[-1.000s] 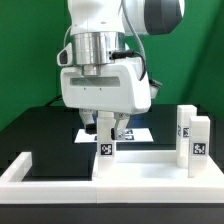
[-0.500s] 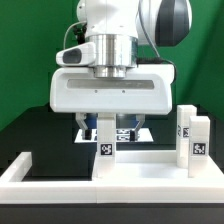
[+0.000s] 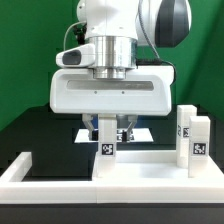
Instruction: Assemble desk
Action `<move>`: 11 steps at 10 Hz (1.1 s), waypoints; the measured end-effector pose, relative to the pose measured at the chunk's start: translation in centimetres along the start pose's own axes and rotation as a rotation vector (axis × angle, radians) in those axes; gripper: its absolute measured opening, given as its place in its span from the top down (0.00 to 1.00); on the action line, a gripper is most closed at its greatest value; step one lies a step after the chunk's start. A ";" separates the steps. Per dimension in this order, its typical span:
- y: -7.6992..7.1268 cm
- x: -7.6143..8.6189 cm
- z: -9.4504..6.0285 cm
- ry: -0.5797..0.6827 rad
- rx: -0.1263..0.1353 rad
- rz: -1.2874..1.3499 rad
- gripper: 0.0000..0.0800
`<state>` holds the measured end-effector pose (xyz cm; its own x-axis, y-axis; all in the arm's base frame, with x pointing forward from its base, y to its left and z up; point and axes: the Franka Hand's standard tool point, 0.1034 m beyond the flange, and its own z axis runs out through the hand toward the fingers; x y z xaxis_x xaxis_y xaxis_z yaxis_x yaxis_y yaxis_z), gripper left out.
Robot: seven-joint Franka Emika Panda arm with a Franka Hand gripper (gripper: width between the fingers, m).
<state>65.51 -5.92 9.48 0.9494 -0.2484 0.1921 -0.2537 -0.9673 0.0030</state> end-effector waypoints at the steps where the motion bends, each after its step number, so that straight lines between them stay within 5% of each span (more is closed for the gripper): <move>1: 0.2 0.0 0.0 0.000 -0.002 0.087 0.64; 5: 1.2 0.0 0.1 -0.012 -0.015 0.672 0.64; 7: 2.3 0.1 0.1 -0.100 0.046 0.935 0.64; 11: 2.5 -0.2 0.1 -0.138 0.038 1.243 0.64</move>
Offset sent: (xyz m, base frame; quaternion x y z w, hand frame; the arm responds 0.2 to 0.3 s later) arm -0.0033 -0.0133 -0.0030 -0.0450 0.0400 0.3446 0.9368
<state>64.68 -8.23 9.37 0.0834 -0.9947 -0.0595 -0.9880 -0.0747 -0.1354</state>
